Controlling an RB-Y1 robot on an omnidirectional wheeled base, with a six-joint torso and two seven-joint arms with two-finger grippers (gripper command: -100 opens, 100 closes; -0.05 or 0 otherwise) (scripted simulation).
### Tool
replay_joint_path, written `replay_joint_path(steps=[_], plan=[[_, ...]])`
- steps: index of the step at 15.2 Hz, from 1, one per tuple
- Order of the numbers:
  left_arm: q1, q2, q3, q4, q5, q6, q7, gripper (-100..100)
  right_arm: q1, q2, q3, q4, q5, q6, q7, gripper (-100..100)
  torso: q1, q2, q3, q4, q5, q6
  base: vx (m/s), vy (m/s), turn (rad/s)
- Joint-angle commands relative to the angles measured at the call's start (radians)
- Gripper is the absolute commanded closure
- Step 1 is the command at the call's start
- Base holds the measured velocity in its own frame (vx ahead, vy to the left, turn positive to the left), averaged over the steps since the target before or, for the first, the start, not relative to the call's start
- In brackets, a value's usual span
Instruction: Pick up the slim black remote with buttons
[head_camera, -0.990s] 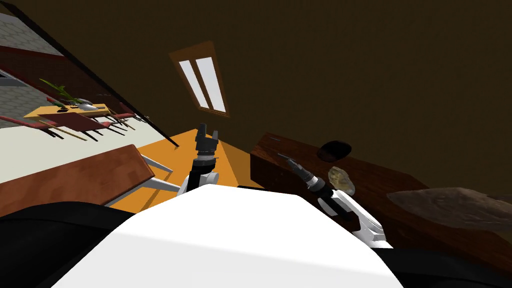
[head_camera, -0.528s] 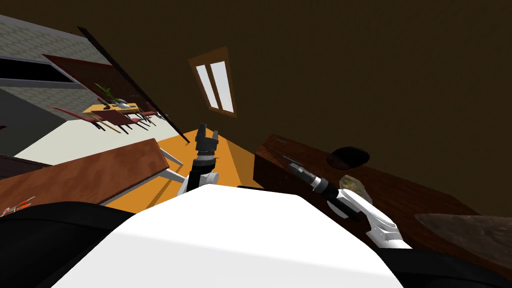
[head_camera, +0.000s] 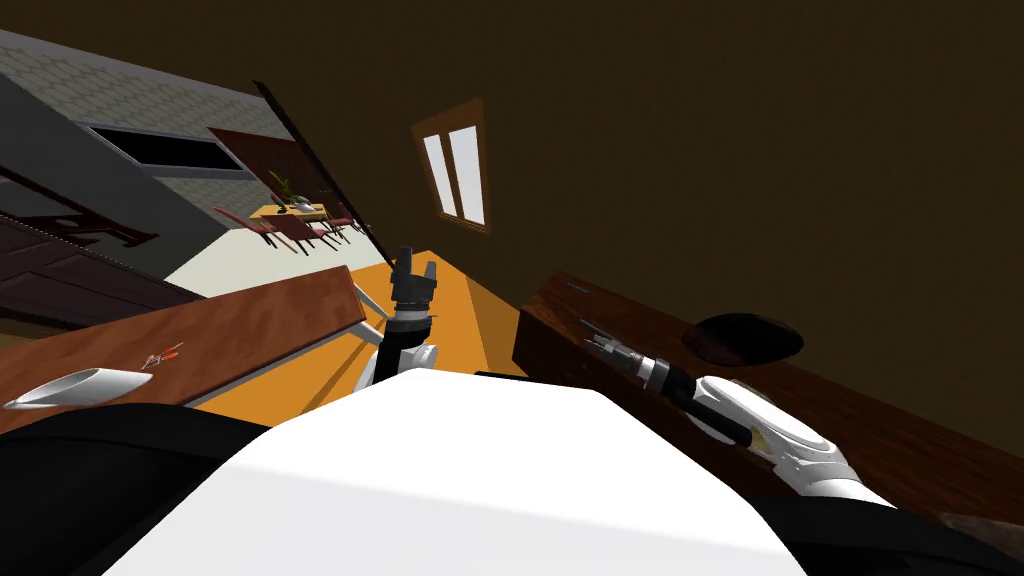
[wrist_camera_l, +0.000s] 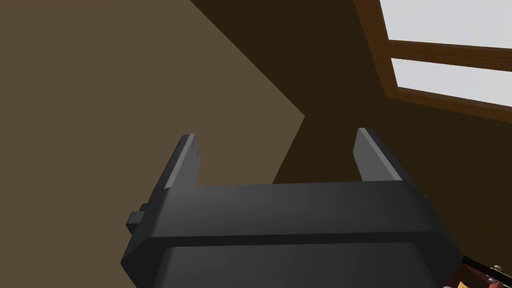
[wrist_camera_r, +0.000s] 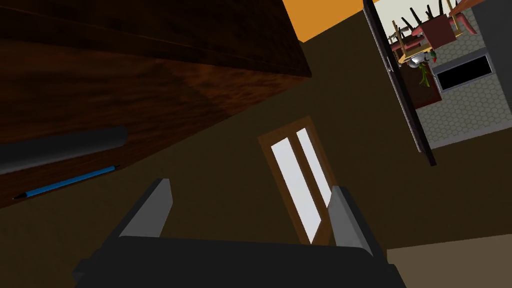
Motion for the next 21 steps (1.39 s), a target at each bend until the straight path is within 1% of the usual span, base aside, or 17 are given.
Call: replay_joint_path(steps=[1, 2, 3, 5, 6, 8, 9, 10, 11, 12, 13, 14, 15, 18, 19, 20, 21], plan=[[0.000, 0.000, 0.000, 0.000, 0.000, 0.000, 0.000, 0, 0.012, -0.050, -0.002, 0.034, 0.038, -0.003, -0.005, -100, 0.000, 0.000, 0.000, 0.000, 0.000, 0.000, 0.002, 0.013, 0.173], [0.000, 0.000, 0.000, 0.000, 0.000, 0.000, 0.000, 0, 0.012, -0.068, -0.002, 0.034, 0.038, -0.003, -0.005, -100, 0.000, 0.000, 0.000, 0.000, 0.000, -0.001, 0.002, 0.014, 0.213], [0.000, 0.000, 0.000, 0.000, 0.000, 0.000, 0.000, 0, 0.020, -0.092, -0.003, 0.063, 0.070, -0.006, -0.010, -100, 0.000, 0.000, 0.000, 0.000, 0.000, -0.001, 0.004, 0.019, 0.346], [0.000, 0.000, 0.000, 0.000, 0.000, 0.000, 0.000, 0, 0.020, -0.118, -0.003, 0.063, 0.070, -0.006, -0.010, -100, 0.000, -0.001, 0.000, 0.000, 0.000, -0.001, 0.005, 0.009, 0.161], [0.000, 0.000, 0.000, 0.000, 0.000, 0.000, 0.000, 0, 0.029, -0.150, -0.003, 0.091, 0.101, -0.008, -0.016, -100, 0.000, 0.000, 0.000, 0.000, 0.000, 0.000, 0.006, 0.012, 0.170], [0.000, 0.000, 0.000, 0.000, 0.000, 0.000, 0.000, 0, 0.029, -0.167, -0.003, 0.091, 0.101, -0.008, -0.016, -100, 0.000, -0.001, 0.000, 0.000, 0.000, -0.001, 0.005, 0.007, 0.143], [0.000, 0.000, 0.000, 0.000, 0.000, 0.000, 0.000, 0, 0.038, -0.204, -0.002, 0.118, 0.131, -0.011, -0.021, -100, 0.000, 0.000, 0.000, 0.000, 0.000, 0.000, 0.004, 0.009, 0.188], [0.000, 0.000, 0.000, 0.000, 0.000, 0.000, 0.000, 0, 0.038, -0.213, -0.002, 0.118, 0.131, -0.011, -0.021, -100, 0.000, 0.000, 0.000, 0.000, 0.000, -0.001, 0.005, 0.009, 0.213], [0.000, 0.000, 0.000, 0.000, 0.000, 0.000, 0.000, 0, 0.047, -0.246, -0.001, 0.143, 0.160, -0.013, -0.025, -100, 0.000, -0.001, 0.000, 0.000, 0.000, -0.001, 0.008, 0.013, 0.308], [0.000, 0.000, 0.000, 0.000, 0.000, 0.000, 0.000, 0, 0.047, -0.258, -0.001, 0.143, 0.160, -0.013, -0.025, -100, 0.000, -0.001, 0.000, 0.000, 0.000, -0.001, 0.011, 0.006, 0.236], [0.000, 0.000, 0.000, 0.000, 0.000, 0.000, 0.000, 0, 0.057, -0.289, 0.001, 0.168, 0.188, -0.016, -0.030, -100, 0.000, -0.001, -0.001, 0.000, 0.000, -0.001, 0.013, 0.006, 0.221], [0.000, 0.000, 0.000, 0.000, 0.000, 0.000, 0.000, 0, 0.057, -0.299, 0.001, 0.168, 0.188, -0.016, -0.030, -100, 0.000, -0.001, -0.001, 0.000, 0.000, -0.001, 0.013, 0.003, 0.183], [0.000, 0.000, 0.000, 0.000, 0.000, 0.000, 0.000, 0, 0.067, -0.328, 0.004, 0.191, 0.215, -0.019, -0.034, -100, 0.000, -0.001, -0.001, 0.000, 0.000, -0.001, 0.013, 0.006, 0.247], [0.000, 0.000, 0.000, 0.000, 0.000, 0.000, 0.000, 0, 0.077, -0.374, 0.009, 0.213, 0.241, -0.022, -0.039, -100, 0.000, -0.001, -0.001, 0.000, 0.000, -0.001, 0.013, 0.003, 0.207], [0.000, 0.000, 0.000, 0.000, 0.000, 0.000, 0.000, 0, 0.088, -0.407, 0.014, 0.233, 0.265, -0.025, -0.043, -100, 0.000, -0.001, -0.001, 0.000, 0.000, 0.000, 0.014, 0.003, 0.197], [0.000, 0.000, 0.000, 0.000, 0.000, 0.000, 0.000, 0, 0.088, -0.407, 0.014, 0.233, 0.265, -0.025, -0.043, -100, 0.000, -0.001, -0.001, 0.000, 0.000, -0.001, 0.013, 0.001, 0.171], [0.000, 0.000, 0.000, 0.000, 0.000, 0.000, 0.000, 0, 0.099, -0.436, 0.020, 0.251, 0.287, -0.028, -0.046, -100, 0.000, -0.001, -0.001, 0.000, 0.000, 0.000, 0.014, 0.001, 0.198]])
